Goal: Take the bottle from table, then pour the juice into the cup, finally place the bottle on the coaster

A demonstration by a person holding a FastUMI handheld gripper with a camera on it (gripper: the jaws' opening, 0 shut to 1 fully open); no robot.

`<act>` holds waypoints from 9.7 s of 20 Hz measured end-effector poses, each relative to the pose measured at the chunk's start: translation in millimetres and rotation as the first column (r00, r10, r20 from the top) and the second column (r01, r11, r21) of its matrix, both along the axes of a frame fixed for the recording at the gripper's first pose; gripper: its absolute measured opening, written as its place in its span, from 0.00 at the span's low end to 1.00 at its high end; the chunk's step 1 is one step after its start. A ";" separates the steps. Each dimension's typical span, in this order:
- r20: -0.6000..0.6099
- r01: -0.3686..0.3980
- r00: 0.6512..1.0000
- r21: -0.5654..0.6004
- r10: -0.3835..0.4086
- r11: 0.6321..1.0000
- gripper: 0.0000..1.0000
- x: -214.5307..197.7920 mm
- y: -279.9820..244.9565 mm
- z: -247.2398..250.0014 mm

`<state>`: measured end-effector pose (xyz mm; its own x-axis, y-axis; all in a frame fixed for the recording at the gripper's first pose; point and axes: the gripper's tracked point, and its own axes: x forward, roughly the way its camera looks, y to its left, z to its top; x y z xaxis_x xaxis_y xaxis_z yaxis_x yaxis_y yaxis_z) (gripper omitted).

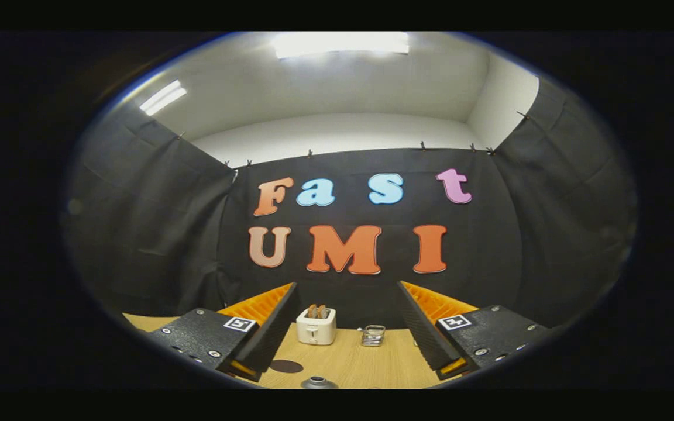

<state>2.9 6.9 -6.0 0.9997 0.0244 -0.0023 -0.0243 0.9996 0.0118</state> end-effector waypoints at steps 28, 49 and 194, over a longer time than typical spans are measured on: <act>-0.133 -0.112 0.984 0.038 0.117 0.993 0.97 -26.4 23.3 -116.0; -0.380 -0.167 0.901 0.145 0.211 0.975 0.97 -61.2 47.6 -267.5; -0.194 -0.046 0.899 -0.933 0.393 -0.356 0.77 24.4 225.4 -255.8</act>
